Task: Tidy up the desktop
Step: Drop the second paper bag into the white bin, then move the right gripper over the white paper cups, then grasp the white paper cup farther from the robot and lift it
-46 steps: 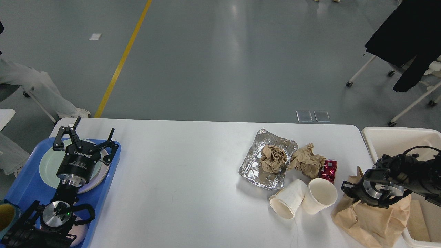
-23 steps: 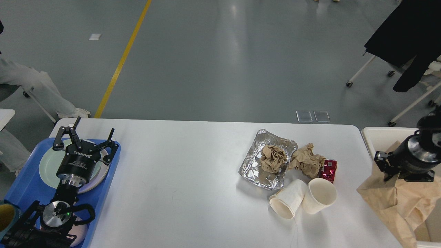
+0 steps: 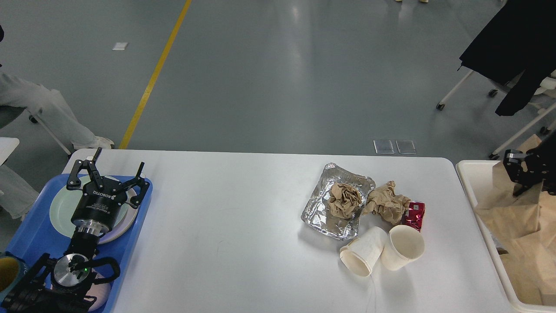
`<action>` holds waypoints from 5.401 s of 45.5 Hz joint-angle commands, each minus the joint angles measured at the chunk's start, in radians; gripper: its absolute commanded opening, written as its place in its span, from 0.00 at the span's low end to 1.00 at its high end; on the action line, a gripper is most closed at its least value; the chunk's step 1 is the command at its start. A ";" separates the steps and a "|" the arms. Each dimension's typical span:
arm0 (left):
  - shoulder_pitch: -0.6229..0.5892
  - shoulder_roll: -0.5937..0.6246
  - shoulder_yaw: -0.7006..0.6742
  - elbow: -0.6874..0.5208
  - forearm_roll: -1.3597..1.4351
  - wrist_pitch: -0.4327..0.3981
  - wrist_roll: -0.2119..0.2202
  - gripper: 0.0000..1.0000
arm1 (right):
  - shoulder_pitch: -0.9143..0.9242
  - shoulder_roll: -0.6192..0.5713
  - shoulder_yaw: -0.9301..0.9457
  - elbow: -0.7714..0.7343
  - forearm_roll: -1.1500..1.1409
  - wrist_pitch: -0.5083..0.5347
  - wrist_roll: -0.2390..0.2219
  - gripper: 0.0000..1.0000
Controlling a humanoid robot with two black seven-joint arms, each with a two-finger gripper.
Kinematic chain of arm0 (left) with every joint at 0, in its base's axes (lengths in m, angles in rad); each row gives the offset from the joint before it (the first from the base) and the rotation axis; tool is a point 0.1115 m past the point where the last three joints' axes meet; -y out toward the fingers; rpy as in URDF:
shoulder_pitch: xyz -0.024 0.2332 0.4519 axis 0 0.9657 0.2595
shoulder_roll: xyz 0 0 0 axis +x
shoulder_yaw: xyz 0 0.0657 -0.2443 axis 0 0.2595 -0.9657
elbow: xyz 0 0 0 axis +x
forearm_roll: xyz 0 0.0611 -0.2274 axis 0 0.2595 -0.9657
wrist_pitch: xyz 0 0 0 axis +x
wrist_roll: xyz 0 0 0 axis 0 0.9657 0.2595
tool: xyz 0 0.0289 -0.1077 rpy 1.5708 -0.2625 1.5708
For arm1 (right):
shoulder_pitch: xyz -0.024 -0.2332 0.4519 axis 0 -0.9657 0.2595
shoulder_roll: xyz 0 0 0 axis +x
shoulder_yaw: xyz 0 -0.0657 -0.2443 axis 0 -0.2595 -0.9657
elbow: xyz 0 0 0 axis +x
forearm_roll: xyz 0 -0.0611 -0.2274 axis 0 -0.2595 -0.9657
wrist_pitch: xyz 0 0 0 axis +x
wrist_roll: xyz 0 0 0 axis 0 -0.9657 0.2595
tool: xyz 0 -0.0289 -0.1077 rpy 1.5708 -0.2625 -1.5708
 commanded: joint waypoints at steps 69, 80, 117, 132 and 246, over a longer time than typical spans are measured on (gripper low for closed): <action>0.000 0.000 0.000 0.000 0.000 0.001 0.000 0.96 | -1.561 0.207 0.509 -1.317 -0.090 -0.570 0.025 0.84; 0.000 0.000 0.000 0.000 0.000 0.001 0.000 0.96 | -1.547 0.207 0.509 -1.314 -0.090 -0.576 0.022 1.00; 0.000 0.000 0.000 0.000 0.000 0.001 0.000 0.96 | -0.920 0.050 0.379 -0.766 -0.228 -0.290 -0.019 1.00; 0.000 0.000 0.000 0.000 0.000 0.001 0.000 0.96 | -0.236 0.183 0.149 -0.215 -0.245 -0.007 -0.024 1.00; 0.000 0.000 0.002 -0.001 0.000 -0.001 0.000 0.96 | -0.618 0.458 0.429 -0.034 -0.464 -0.366 -0.048 0.05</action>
